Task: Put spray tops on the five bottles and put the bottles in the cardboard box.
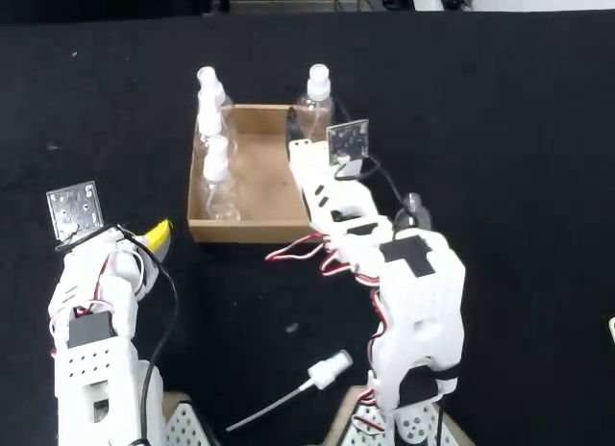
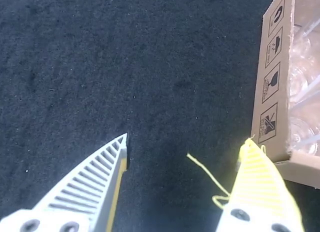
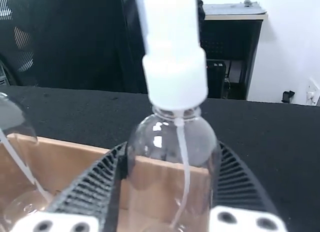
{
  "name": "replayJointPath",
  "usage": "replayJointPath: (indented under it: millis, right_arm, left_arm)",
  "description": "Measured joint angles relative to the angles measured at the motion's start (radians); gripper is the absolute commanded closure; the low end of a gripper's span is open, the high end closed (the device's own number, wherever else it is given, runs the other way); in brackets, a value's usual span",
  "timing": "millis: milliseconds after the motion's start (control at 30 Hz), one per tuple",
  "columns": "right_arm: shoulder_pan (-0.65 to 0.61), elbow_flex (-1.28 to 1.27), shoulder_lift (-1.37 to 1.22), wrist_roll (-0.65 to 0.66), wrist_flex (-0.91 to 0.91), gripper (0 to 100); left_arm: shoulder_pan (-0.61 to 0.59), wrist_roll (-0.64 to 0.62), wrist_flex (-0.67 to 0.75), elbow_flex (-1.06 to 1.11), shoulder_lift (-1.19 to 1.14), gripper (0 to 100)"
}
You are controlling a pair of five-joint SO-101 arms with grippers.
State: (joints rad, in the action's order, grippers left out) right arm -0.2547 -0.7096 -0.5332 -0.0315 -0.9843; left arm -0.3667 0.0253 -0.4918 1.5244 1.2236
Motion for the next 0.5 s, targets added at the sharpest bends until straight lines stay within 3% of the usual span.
replayJointPath:
  millis: [500]
  right_arm:
    - [0.0,-0.011,0.003,0.0,-0.014,73.0]
  left_arm:
    - [0.0,0.0,0.0,0.0,0.0,68]
